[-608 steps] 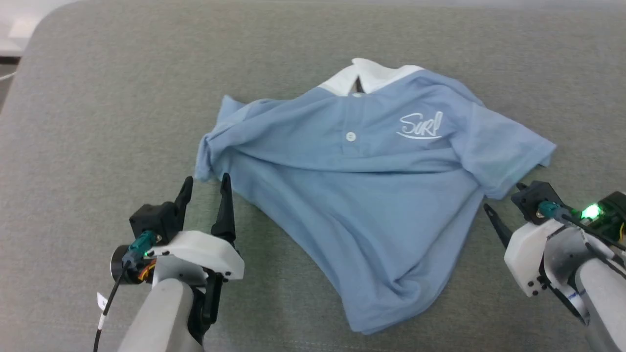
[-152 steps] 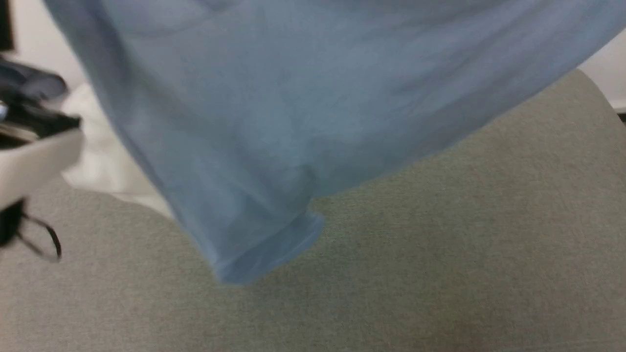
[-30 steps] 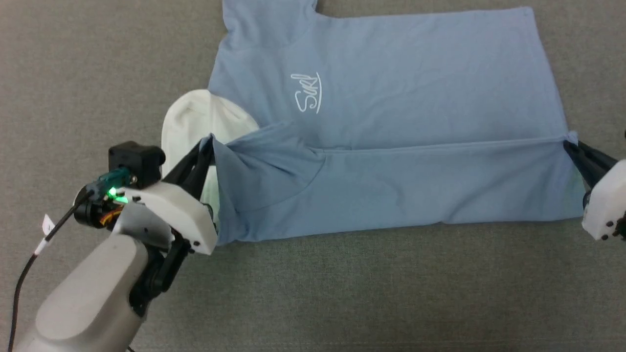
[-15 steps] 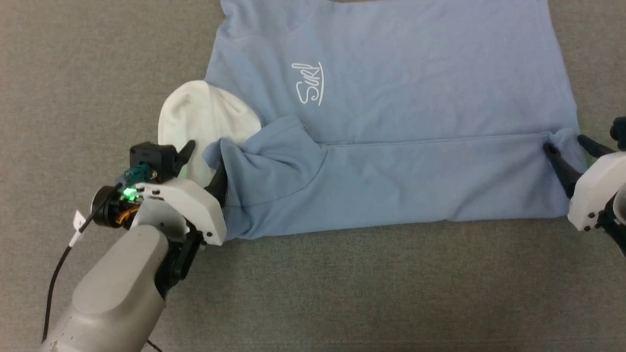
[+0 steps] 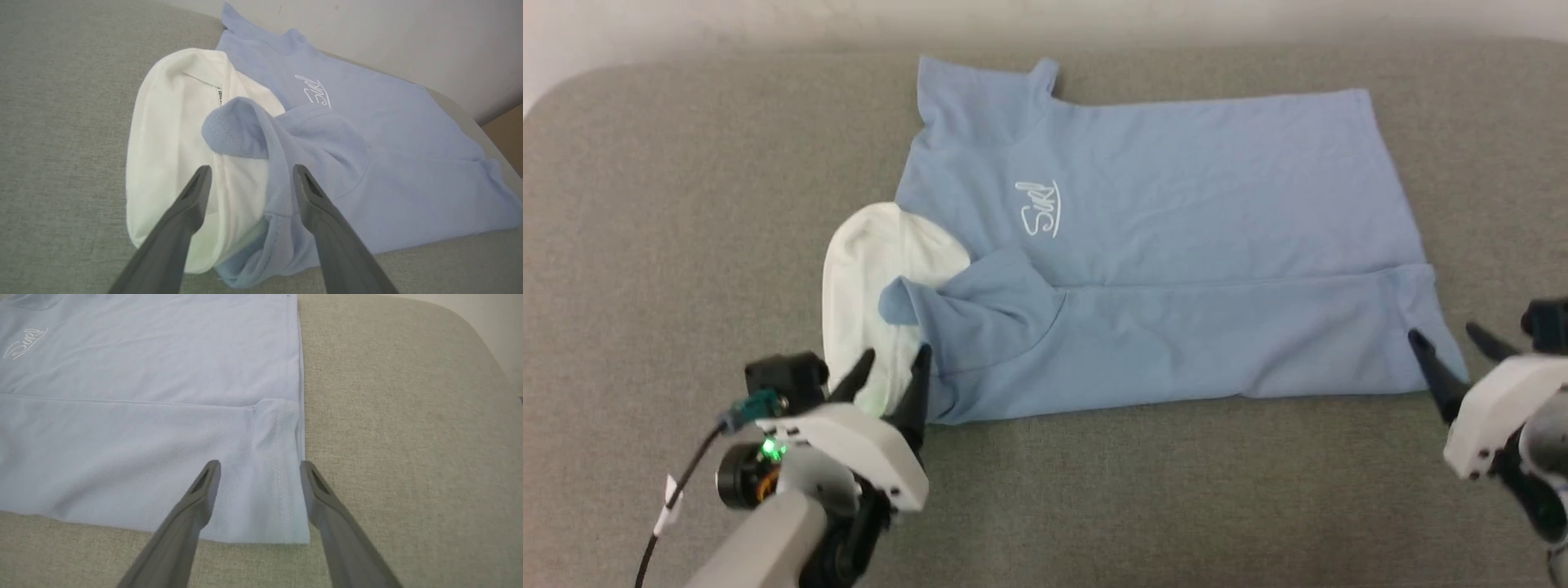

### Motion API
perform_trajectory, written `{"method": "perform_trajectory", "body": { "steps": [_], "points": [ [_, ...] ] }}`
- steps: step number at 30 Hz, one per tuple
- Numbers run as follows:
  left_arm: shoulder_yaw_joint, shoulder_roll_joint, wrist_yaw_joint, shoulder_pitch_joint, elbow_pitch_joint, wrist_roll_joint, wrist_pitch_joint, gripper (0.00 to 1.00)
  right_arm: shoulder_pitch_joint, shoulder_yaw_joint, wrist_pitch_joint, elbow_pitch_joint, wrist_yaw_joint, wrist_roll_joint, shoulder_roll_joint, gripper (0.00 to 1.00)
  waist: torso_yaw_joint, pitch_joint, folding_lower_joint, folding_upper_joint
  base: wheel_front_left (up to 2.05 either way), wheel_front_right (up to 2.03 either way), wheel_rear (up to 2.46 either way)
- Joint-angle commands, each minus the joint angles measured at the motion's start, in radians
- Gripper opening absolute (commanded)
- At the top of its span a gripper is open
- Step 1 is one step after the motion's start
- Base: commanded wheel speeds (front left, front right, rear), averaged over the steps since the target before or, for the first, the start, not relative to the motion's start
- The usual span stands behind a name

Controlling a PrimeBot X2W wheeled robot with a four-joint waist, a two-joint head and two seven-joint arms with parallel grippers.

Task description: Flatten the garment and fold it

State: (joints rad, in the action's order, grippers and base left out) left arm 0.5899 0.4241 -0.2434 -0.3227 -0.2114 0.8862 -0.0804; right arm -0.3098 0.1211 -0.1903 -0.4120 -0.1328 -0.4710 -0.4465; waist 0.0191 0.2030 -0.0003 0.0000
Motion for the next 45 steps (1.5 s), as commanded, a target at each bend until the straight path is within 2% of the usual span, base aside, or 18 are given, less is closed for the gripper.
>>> {"method": "perform_trajectory", "body": {
  "steps": [1,7,11,14,19,23,24,25,28,37,45],
  "points": [
    [0.006,0.012,-0.021,0.031,0.045,-0.005,0.011,1.0,0.049,-0.037,-0.014,0.042,0.002,0.022,0.027,1.0,-0.012,-0.034,0.0003,0.0,0.0,0.0,0.0],
    [0.049,0.069,-0.119,0.098,0.156,-0.037,0.109,1.0,0.164,-0.164,-0.079,0.219,0.002,0.104,0.124,1.0,-0.04,-0.02,0.0003,0.0,0.0,0.0,0.0],
    [0.057,0.093,-0.204,0.1,0.141,-0.072,0.151,1.0,0.201,-0.207,-0.121,0.318,0.002,0.138,0.182,1.0,-0.063,0.006,0.0003,0.0,0.0,0.0,0.0],
    [0.049,0.083,-0.25,0.092,0.119,-0.078,0.162,1.0,0.212,-0.231,-0.143,0.364,0.002,0.142,0.214,1.0,-0.078,0.029,0.0003,0.0,0.0,0.0,0.0],
    [0.067,0.074,-0.282,0.081,0.066,-0.083,0.206,1.0,0.219,-0.258,-0.152,0.395,0.002,0.158,0.233,1.0,-0.097,0.06,0.0003,0.0,0.0,0.0,0.0],
    [0.089,0.064,-0.274,0.084,0.019,-0.065,0.254,1.0,0.218,-0.264,-0.15,0.4,0.002,0.16,0.241,1.0,-0.102,0.069,0.0003,0.0,0.0,0.0,0.0],
    [0.096,0.059,-0.264,0.086,0.01,-0.056,0.267,0.35,0.218,-0.264,-0.15,0.4,0.002,0.161,0.241,1.0,-0.101,0.069,0.0003,0.0,0.0,0.0,0.0],
    [0.101,0.052,-0.252,0.088,0.004,-0.046,0.276,0.0,0.219,-0.265,-0.151,0.4,0.002,0.163,0.241,1.0,-0.099,0.066,0.0003,0.0,0.0,0.0,0.0],
    [0.101,0.031,-0.223,0.089,-0.005,-0.03,0.264,0.0,0.217,-0.268,-0.154,0.4,0.002,0.174,0.228,1.0,-0.086,0.048,0.0003,0.0,0.0,0.0,0.0],
    [0.051,0.006,-0.183,0.069,0.052,-0.053,0.086,0.0,0.194,-0.275,-0.227,0.372,0.002,0.238,0.174,1.0,-0.035,0.008,0.0003,0.0,0.0,0.0,0.0],
    [0.051,0.018,-0.181,0.037,0.155,-0.088,0.052,0.0,0.096,-0.308,-0.268,0.213,0.002,0.294,0.189,1.0,0.003,0.055,0.0003,0.0,0.0,0.0,0.0]
  ]
}}
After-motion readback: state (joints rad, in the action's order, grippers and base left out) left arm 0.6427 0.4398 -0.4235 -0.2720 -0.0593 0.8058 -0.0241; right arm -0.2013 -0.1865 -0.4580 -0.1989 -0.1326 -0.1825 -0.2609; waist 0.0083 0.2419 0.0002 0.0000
